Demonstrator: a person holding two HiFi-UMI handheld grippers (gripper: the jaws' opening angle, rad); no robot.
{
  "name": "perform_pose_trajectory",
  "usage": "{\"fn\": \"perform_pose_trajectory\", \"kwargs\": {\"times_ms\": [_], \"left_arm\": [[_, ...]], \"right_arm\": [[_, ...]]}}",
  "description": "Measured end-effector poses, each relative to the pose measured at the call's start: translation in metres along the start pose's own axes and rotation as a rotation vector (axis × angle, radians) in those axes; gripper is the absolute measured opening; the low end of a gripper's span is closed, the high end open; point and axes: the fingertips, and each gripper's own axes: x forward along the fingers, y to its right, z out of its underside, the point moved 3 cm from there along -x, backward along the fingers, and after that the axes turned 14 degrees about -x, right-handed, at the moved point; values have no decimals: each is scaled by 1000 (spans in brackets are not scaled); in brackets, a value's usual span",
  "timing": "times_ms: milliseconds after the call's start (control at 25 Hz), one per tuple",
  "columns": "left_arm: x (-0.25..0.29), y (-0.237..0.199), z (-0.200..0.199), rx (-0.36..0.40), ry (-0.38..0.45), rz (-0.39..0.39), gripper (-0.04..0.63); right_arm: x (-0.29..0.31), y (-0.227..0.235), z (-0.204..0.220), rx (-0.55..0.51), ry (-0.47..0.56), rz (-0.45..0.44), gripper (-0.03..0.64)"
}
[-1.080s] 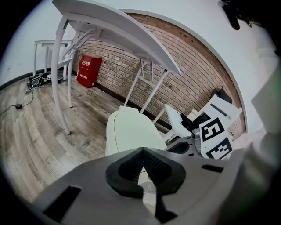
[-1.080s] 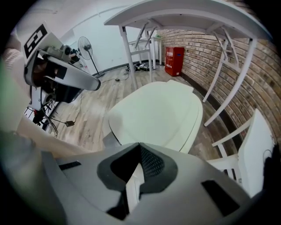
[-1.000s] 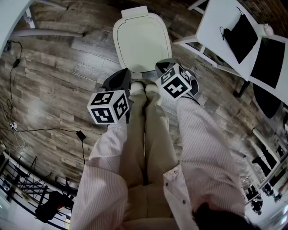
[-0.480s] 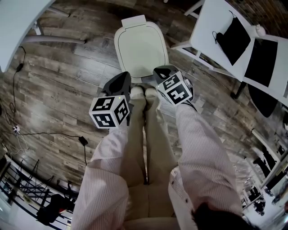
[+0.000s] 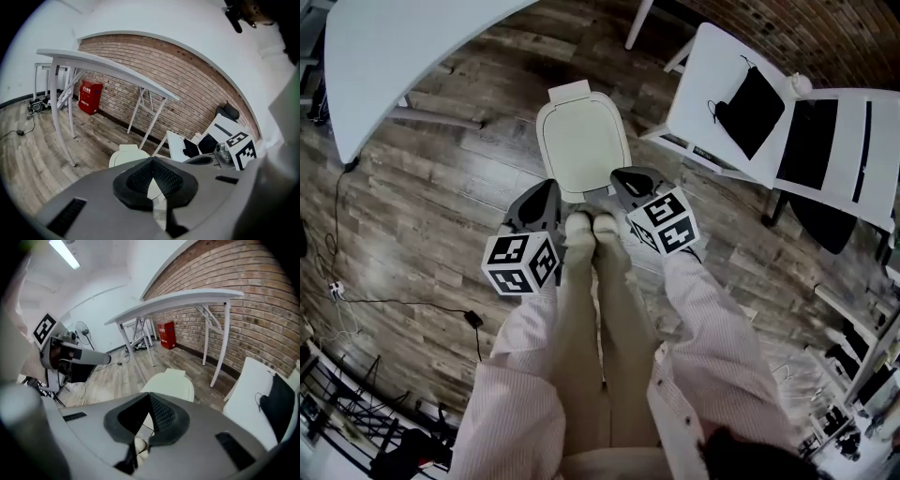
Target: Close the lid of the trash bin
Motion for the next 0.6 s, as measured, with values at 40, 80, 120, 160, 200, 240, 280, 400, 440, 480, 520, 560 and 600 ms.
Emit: {"fn": "perform_pose_trajectory", "kwargs": {"times_ms": [40,80,120,160,200,240,280,400,440,480,520,560,600], "left_arm": [[-5,4,-3,-3,11,-1,-8],[-10,8,-7,-5,21,-2,-8],[-14,12,-11,-4,30,-1,-8],[-19,16,-15,-1,40,0,-8],[-23,20,-20,3,50,2,-8],[-27,23,-24,7,61,5,-8],[-30,27,-29,11,71,6,-8],[-43,37,-42,24,97,10,-7],[-47,41,-46,30,106,13,-8],[-52,46,-51,37,114,16,-8],[-56,50,-56,45,123,21,-8],[-60,55,-61,55,130,27,-8],[-65,60,-67,66,138,32,-8]], "right_arm": [[-6,1,-6,4,16,6,5],[-12,1,-12,8,31,12,5],[-18,1,-19,10,46,18,5],[-23,2,-25,11,60,23,5],[-28,3,-32,10,75,30,5],[-33,4,-38,10,90,39,5],[-38,5,-44,13,106,49,5],[-56,7,-61,25,155,77,5],[-62,7,-67,27,172,85,5],[-69,7,-73,26,188,92,5],[-76,8,-79,25,205,98,5],[-83,8,-85,25,221,105,5],[-90,8,-91,24,236,113,5]]}}
